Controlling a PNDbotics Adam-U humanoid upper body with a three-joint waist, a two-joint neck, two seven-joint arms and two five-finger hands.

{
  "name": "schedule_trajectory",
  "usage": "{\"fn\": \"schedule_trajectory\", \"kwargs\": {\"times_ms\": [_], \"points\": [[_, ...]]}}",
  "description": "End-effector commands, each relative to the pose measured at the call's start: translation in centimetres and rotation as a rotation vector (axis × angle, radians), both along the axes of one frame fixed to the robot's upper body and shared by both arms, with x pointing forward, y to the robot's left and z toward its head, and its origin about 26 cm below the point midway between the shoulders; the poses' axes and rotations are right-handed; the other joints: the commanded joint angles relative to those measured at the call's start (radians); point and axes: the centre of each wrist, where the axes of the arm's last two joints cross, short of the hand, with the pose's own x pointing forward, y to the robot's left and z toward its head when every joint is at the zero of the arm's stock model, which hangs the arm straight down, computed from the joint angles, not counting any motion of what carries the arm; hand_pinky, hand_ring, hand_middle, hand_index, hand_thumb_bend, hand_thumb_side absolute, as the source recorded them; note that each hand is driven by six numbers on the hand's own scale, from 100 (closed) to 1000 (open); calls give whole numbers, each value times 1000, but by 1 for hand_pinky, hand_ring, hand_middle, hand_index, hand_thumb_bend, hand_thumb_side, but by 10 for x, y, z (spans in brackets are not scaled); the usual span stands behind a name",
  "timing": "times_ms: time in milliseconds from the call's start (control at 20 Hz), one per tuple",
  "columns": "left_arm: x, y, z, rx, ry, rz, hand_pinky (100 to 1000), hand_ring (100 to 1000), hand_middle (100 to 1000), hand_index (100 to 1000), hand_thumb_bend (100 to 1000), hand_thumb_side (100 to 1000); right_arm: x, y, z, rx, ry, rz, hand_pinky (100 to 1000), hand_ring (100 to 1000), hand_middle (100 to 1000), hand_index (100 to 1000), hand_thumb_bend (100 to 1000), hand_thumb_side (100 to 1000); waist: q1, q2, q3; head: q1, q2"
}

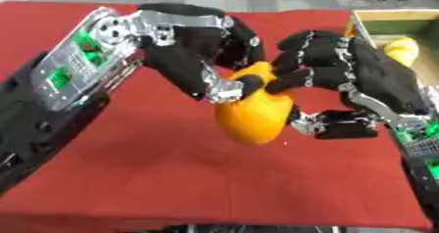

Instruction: Pick up the objects with one hand, pass them to the other hand, and then place them into the box on the other side of the table.

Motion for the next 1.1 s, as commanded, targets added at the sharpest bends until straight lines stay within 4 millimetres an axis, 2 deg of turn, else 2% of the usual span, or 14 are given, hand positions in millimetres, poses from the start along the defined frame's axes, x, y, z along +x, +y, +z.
{"fn": "schedule_trajectory", "kwargs": {"times_ms": [50, 400, 500, 550, 600, 650, 750, 800, 900, 1100], "points": [[-3, -4, 7, 23, -12, -26, 824, 575, 462, 582, 100, 139, 2, -2, 4, 70, 1, -1, 738, 618, 506, 454, 100, 100, 11, -34, -2, -2, -2], [7, 0, -2, 84, -33, 4, 824, 603, 503, 633, 100, 162, 3, -1, 2, 109, 3, 4, 736, 616, 503, 299, 100, 100, 12, -34, -3, -3, -2], [11, 2, -5, 88, -45, 20, 826, 613, 513, 645, 100, 192, 4, -1, 1, 106, 2, 4, 737, 617, 503, 288, 100, 100, 12, -34, -4, -3, -2], [13, 3, -6, 85, -54, 26, 831, 628, 530, 662, 100, 236, 4, -1, 1, 105, 3, 4, 737, 617, 503, 285, 100, 100, 12, -34, -4, -4, -2], [15, 5, -6, 82, -64, 33, 831, 628, 530, 662, 100, 236, 4, -1, 1, 105, 4, 4, 737, 617, 503, 285, 100, 100, 12, -34, -4, -4, -2], [17, 8, -6, 76, -77, 42, 838, 651, 552, 683, 183, 335, 4, -2, 1, 105, 5, 4, 737, 617, 503, 283, 100, 100, 13, -35, -4, -5, -2], [21, 14, -5, 64, -108, 64, 846, 677, 575, 703, 280, 423, 5, -2, 1, 105, 8, 4, 737, 618, 503, 281, 100, 100, 13, -35, -4, -6, -2], [24, 17, -5, 59, -122, 77, 846, 677, 575, 703, 280, 423, 5, -2, 1, 106, 9, 3, 737, 618, 503, 281, 100, 100, 13, -35, -4, -6, -2], [28, 24, -4, 49, -152, 97, 866, 720, 622, 740, 385, 530, 5, -2, 1, 107, 11, 1, 737, 618, 503, 279, 100, 100, 14, -35, -5, -7, -2], [36, 45, -2, 28, -218, 156, 871, 735, 648, 756, 471, 609, 5, -4, 1, 114, 13, -7, 737, 617, 502, 275, 100, 100, 15, -36, -4, -10, -2]]}}
